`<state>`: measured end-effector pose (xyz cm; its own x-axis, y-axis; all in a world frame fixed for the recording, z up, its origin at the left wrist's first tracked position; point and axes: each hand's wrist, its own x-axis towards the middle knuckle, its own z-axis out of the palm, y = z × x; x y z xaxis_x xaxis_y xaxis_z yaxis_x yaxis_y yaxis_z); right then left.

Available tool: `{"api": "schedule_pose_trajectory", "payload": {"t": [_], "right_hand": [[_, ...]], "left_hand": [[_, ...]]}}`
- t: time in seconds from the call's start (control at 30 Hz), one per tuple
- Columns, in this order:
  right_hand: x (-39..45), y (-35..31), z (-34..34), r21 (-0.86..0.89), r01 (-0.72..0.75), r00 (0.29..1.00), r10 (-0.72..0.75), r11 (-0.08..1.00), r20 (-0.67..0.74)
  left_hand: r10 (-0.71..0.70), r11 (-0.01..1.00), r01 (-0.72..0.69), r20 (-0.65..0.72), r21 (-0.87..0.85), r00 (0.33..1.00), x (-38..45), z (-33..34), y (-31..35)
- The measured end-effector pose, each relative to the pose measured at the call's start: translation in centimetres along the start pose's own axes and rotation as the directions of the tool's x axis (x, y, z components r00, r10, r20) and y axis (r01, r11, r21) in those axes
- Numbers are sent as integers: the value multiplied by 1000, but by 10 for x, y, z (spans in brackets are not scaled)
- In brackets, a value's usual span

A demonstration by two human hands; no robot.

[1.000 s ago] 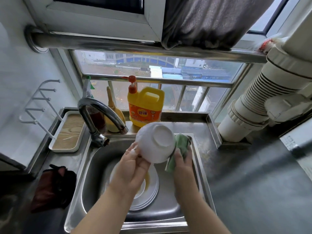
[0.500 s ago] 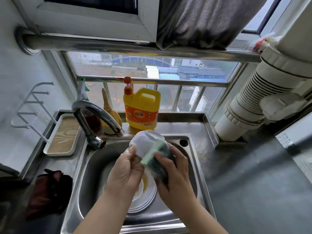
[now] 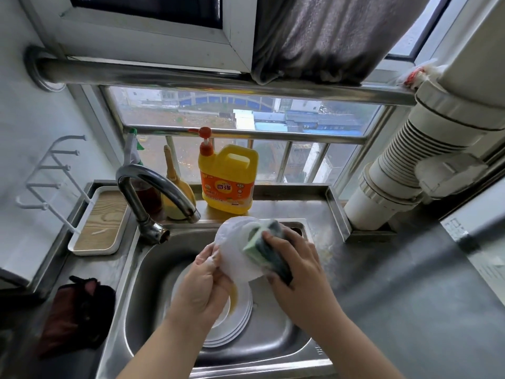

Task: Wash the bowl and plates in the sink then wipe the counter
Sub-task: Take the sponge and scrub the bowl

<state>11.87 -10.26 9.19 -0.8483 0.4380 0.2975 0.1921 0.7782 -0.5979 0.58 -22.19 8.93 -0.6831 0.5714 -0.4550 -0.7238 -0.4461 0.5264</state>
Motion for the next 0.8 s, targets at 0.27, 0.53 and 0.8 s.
{"api": "schedule_pose_trajectory", "payload": {"t": [0.27, 0.53, 0.8], "right_hand": [[8, -26, 15, 50, -74, 996, 76, 996, -36], [2, -9, 7, 130, -119, 993, 121, 984, -5], [15, -39, 22, -189, 77, 996, -83, 979, -26]], "left_hand": [[55, 998, -54, -27, 28, 998, 2, 1, 4], [117, 941, -120, 31, 316, 993, -10, -11, 3], [146, 689, -247, 204, 681, 968, -16, -14, 3]]}}
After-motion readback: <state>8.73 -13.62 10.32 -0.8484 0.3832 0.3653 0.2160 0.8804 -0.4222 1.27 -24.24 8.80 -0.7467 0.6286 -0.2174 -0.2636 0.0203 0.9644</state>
